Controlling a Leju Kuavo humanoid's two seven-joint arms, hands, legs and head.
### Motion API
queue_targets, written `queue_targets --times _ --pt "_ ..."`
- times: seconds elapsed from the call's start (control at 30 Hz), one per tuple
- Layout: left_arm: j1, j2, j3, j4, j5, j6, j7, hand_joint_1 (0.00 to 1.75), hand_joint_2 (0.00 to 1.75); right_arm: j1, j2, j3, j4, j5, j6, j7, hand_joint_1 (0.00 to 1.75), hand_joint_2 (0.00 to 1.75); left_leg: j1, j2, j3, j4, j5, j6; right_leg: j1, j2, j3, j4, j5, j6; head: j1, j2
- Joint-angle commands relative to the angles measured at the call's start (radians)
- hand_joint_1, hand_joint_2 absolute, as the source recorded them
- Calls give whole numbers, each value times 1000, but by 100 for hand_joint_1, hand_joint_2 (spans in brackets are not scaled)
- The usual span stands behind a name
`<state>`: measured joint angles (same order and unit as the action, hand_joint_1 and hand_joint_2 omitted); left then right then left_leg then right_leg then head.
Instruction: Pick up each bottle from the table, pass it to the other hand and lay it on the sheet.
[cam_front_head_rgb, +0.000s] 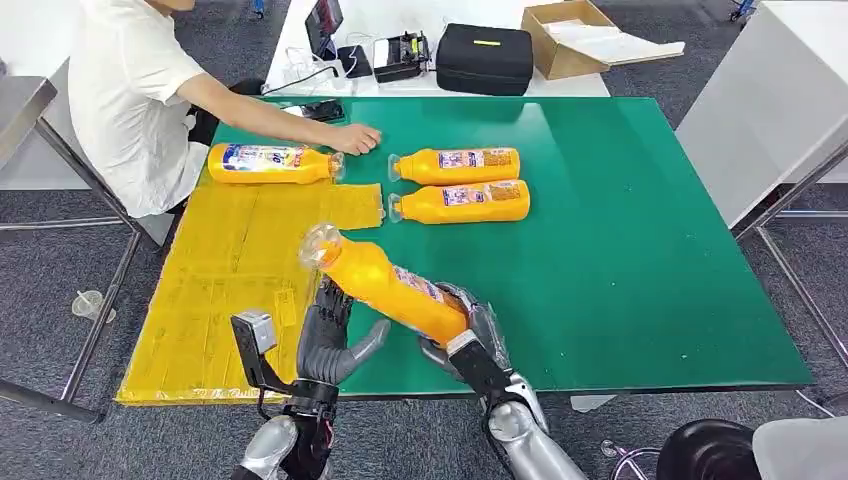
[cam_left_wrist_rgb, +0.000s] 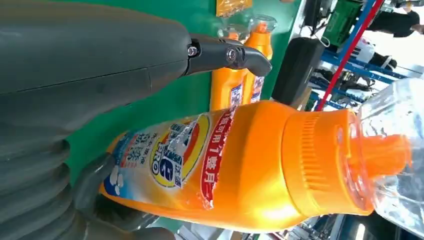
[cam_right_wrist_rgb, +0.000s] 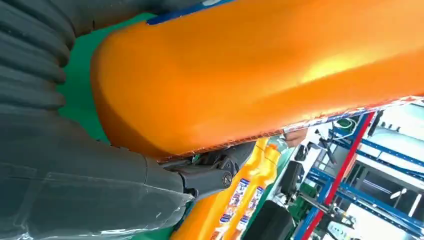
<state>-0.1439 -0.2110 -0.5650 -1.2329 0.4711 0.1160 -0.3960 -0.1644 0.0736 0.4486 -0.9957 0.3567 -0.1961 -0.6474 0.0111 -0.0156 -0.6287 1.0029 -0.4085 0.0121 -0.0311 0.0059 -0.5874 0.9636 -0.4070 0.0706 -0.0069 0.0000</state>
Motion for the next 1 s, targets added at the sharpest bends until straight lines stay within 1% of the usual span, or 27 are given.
queue_targets --times 0.03,0.07,0.1,0.17,0.2,0.23,0.3,0.4,0.43,0.47,0.5,0.57,0.6,0.7,0.73,0.77,0.8,0.83,0.87,0.9,0.93,0.97,1.0 --pt "-37 27 -25 13 7 -17 0 0 175 -71 8 73 120 25 -1 -5 175 175 1 4 7 1 -4 0 2 1 7 1 -3 -6 0 0" --pt "-40 27 -28 12 7 -20 0 0 175 -78 10 87 133 37 -6 -8 175 175 0 3 4 0 -1 0 1 1 3 0 -1 -3 0 0" --pt "-47 25 -28 16 13 -25 3 0 175 -89 15 108 147 52 -20 -17 175 175 1 4 5 0 -2 0 2 2 4 0 -1 -5 0 0" --pt "-55 22 -25 22 21 -29 7 0 175 -100 19 130 155 74 -37 -18 175 175 1 3 3 0 -1 0 1 1 2 0 0 -3 0 0" --pt "-59 21 -26 25 22 -31 8 0 175 -106 21 140 159 80 -41 -16 175 175 1 3 4 0 -2 0 2 1 4 0 -1 -4 0 0" --pt "-63 21 -26 28 23 -32 8 0 175 -111 22 151 162 89 -45 -14 175 175 0 3 2 0 -1 0 1 1 1 0 0 -3 0 0" --pt "-77 17 -23 47 35 -33 20 0 175 -123 22 179 168 99 -55 -15 175 175 1 4 6 1 -3 0 2 1 5 1 -2 -5 0 0" --pt "-86 11 -9 63 67 -42 27 0 175 -126 20 206 166 98 -54 -12 175 175 0 2 2 0 -1 0 1 1 1 0 0 -2 0 0" --pt "-87 10 -5 65 84 -53 35 0 175 -128 20 214 169 96 -52 -9 175 175 0 2 4 0 -2 0 1 0 4 0 -1 -4 0 0" --pt "-89 11 -4 66 96 -61 41 0 175 -130 21 220 176 98 -60 -8 175 175 1 2 3 0 -1 0 1 0 2 -1 -1 -3 0 0" --pt "-88 11 -2 68 107 -67 47 0 175 -133 21 225 181 98 -57 -7 175 175 1 2 5 0 -2 0 2 0 4 0 -1 -4 0 0" --pt "-94 12 0 74 120 -70 53 0 175 -138 21 238 190 107 -72 -9 175 175 0 2 2 0 0 0 1 1 1 -1 0 -2 0 0" --pt "-96 11 1 77 122 -69 53 0 175 -139 22 242 192 110 -77 -8 175 175 1 3 4 0 -2 0 1 1 4 0 -1 -4 0 0" --pt "-102 11 2 82 124 -68 53 0 175 -140 25 249 195 110 -72 -8 175 175 0 1 2 0 0 0 1 0 1 -1 0 -2 0 0" --pt "-103 9 3 85 125 -68 51 0 175 -140 26 252 195 108 -69 -9 175 175 1 2 4 0 -2 0 1 0 3 0 -1 -4 0 0" --pt "-103 9 3 85 125 -68 51 0 175 -140 26 252 195 108 -69 -9 175 175 0 2 2 0 -1 0 1 0 2 -1 -1 -3 0 0" --pt "-103 9 3 85 125 -68 51 0 175 -140 26 252 195 108 -69 -9 175 175 1 3 7 1 -3 0 2 1 7 0 -3 -6 0 0" --pt "-103 9 3 85 125 -68 51 0 175 -140 26 252 195 108 -69 -9 175 175 1 1 3 0 -1 0 1 0 2 -1 -1 -3 0 0" --pt "-102 7 6 83 131 -73 44 0 175 -138 24 258 193 96 -64 -13 175 175 0 1 2 0 0 0 1 0 1 -1 0 -2 0 0" --pt "-99 4 11 77 136 -77 34 154 175 -138 24 260 193 95 -64 -14 169 175 1 2 4 0 -1 0 1 0 3 0 -1 -4 0 0" --pt "-97 1 14 71 137 -78 27 175 175 -136 26 260 195 87 -61 -16 150 175 0 1 2 0 -1 0 1 0 2 -1 -1 -3 0 0" --pt "-90 -2 19 55 138 -78 21 175 175 -133 30 259 198 73 -51 -16 89 175 1 2 4 1 -2 0 2 0 4 0 -2 -4 0 0" --pt "-87 -3 24 49 137 -75 13 175 175 -131 31 259 199 69 -46 -14 2 175 0 1 3 0 -1 0 1 0 2 0 -1 -3 0 0"
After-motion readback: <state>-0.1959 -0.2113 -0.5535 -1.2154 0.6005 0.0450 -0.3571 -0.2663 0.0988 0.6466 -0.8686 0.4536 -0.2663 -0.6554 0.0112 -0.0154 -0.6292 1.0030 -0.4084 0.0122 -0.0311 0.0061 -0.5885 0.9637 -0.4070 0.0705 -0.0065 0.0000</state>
